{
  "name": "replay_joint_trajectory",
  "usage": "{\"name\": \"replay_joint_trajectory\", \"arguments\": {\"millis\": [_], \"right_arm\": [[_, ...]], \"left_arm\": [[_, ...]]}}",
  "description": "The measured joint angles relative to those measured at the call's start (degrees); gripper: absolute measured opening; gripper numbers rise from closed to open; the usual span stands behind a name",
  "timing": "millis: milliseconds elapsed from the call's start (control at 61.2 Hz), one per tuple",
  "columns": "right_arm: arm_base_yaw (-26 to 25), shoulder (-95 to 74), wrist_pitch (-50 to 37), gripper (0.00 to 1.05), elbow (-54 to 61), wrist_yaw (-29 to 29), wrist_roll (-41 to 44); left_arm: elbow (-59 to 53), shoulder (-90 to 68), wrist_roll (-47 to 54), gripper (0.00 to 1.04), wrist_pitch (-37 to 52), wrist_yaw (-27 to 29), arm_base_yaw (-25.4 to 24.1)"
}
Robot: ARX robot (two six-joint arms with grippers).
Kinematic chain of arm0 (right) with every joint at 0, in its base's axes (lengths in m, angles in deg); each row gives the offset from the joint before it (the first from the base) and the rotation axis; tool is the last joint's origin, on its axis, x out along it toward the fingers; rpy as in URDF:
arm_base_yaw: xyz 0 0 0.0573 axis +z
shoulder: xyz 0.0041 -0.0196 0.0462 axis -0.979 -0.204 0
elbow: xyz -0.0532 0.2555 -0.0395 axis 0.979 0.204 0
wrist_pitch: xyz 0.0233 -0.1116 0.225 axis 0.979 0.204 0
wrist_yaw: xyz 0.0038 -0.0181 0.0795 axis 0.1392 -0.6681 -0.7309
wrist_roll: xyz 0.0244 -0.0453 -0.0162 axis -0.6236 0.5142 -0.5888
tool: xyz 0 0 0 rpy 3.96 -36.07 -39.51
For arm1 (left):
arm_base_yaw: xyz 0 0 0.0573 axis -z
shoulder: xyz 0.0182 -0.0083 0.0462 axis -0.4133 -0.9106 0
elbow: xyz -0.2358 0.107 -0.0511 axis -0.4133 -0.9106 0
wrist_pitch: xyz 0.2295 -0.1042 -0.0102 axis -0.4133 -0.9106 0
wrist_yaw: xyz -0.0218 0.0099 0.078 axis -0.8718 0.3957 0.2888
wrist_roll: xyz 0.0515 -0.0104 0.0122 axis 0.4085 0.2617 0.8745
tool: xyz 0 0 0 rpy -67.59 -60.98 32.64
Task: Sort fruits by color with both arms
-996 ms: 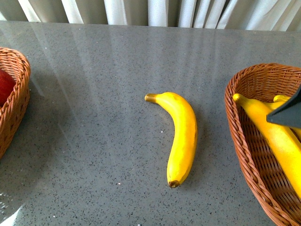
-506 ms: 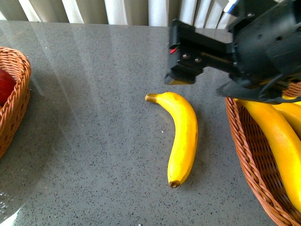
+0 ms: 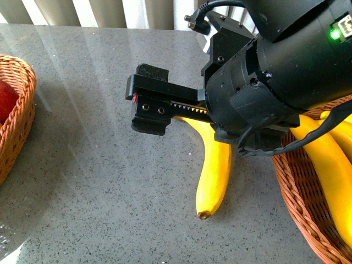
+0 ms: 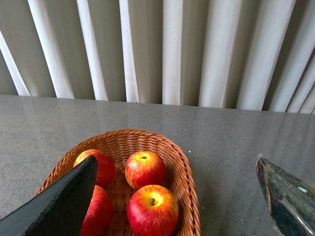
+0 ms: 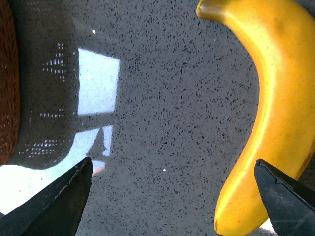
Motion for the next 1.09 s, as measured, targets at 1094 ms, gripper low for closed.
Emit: {"name": "replay_joint_trajectory", "arguments": {"millis": [1094], "right_arm": [[-1.3,-4.7,4.9,0.96,-6.6,5.4,-9.3]], "left_arm": [[0.0,0.0,0.0,0.96,0.0,0.0,0.0]]}}
